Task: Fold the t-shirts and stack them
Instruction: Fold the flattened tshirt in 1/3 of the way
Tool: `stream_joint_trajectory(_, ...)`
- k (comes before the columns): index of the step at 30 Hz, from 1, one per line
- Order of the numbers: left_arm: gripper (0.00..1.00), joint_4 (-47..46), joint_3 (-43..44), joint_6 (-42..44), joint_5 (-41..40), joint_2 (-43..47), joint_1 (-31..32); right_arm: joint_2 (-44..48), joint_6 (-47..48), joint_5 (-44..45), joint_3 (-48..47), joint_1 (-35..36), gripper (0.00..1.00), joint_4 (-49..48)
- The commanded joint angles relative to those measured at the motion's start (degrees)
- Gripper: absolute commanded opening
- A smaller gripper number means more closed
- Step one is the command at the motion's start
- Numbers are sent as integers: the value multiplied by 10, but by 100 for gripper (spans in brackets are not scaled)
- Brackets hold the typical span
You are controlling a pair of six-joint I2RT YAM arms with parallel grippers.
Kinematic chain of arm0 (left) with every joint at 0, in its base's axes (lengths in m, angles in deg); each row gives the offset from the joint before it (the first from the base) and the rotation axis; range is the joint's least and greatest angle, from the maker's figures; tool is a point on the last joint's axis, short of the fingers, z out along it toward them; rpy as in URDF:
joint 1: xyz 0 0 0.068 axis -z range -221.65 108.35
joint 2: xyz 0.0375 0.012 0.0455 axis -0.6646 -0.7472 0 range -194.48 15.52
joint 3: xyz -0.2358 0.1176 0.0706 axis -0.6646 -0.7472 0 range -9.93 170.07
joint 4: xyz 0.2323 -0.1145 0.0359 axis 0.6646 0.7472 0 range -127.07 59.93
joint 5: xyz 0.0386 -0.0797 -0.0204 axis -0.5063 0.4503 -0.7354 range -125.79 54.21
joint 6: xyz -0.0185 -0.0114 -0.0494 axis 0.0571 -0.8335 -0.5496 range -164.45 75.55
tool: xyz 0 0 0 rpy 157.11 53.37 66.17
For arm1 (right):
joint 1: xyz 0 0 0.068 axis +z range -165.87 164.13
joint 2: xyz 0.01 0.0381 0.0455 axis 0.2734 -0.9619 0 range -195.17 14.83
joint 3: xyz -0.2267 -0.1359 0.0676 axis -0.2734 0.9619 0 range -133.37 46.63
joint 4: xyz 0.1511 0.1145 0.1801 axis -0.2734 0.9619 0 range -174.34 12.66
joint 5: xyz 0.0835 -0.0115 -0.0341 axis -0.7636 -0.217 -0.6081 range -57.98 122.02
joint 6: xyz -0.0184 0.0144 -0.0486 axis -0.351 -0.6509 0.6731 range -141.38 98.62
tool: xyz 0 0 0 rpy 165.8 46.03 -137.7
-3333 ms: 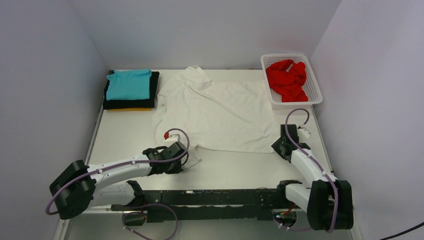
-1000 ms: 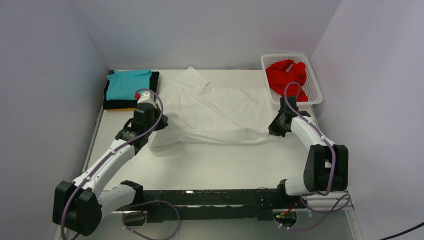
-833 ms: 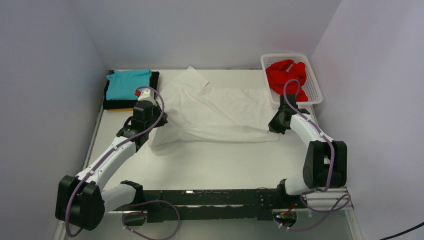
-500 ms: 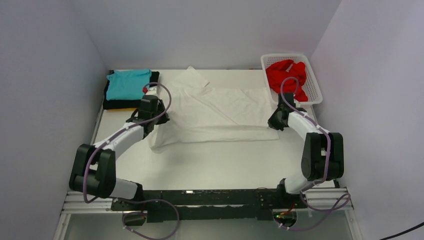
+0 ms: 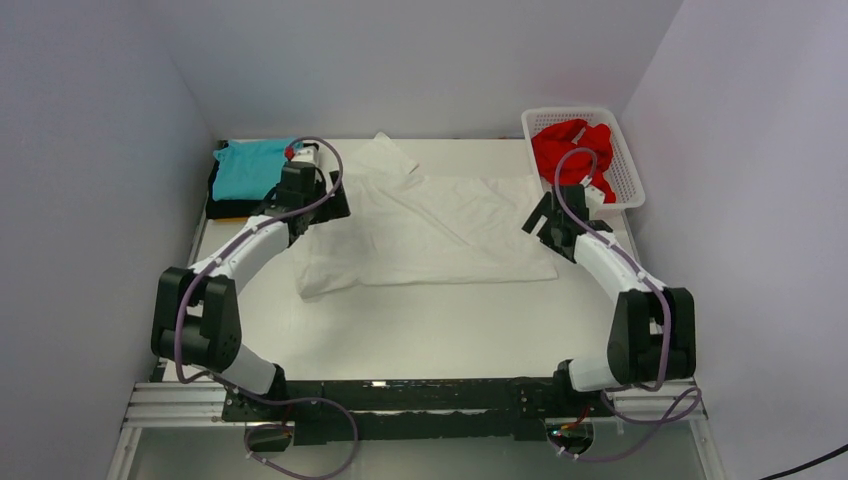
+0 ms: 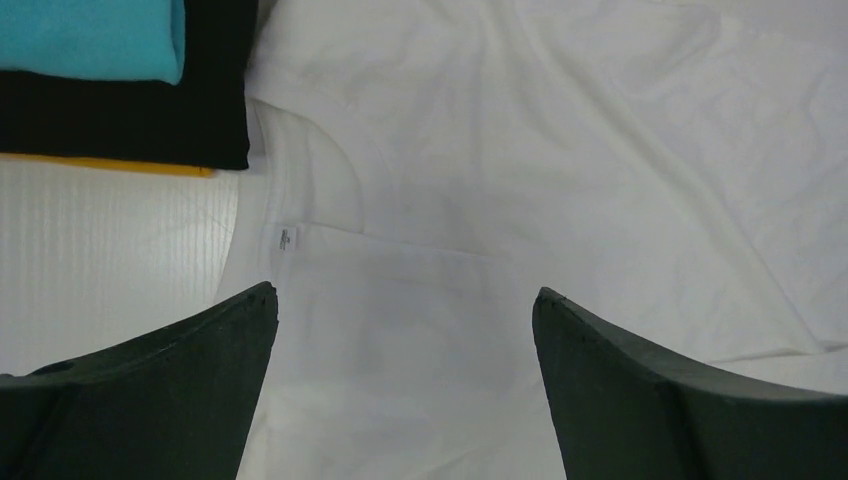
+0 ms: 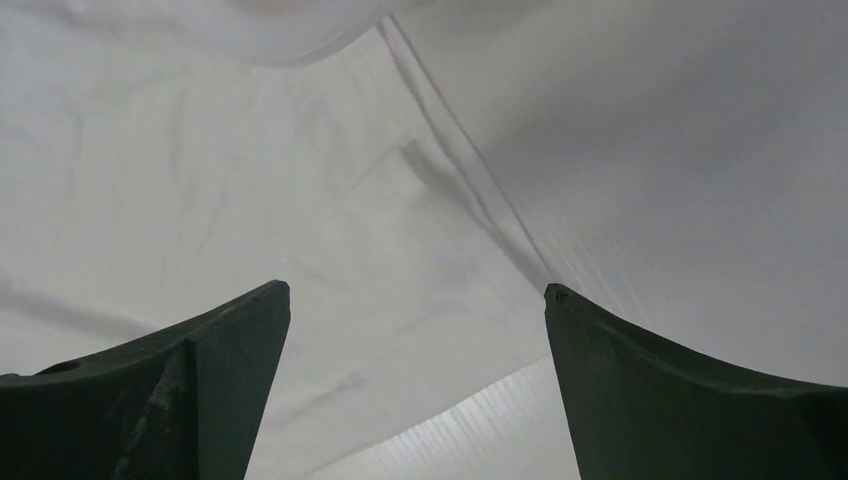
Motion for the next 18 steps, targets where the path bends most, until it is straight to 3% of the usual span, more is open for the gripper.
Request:
stream_joint_trajectory(1, 99, 47, -2, -25, 49, 38, 5, 68, 12, 24, 31, 49, 100, -3)
stream_joint_trajectory(7, 99, -34, -105, -63, 160, 72, 36, 63, 27, -90, 94, 121, 100, -140)
stream_joint_trajectory(12, 99, -29, -143, -61, 104, 47, 30, -26, 22, -130, 53, 127, 100, -187)
stream_joint_trajectory(18, 99, -47, -165, -75, 142, -6, 20, -70, 7, -136, 57, 130, 100, -178)
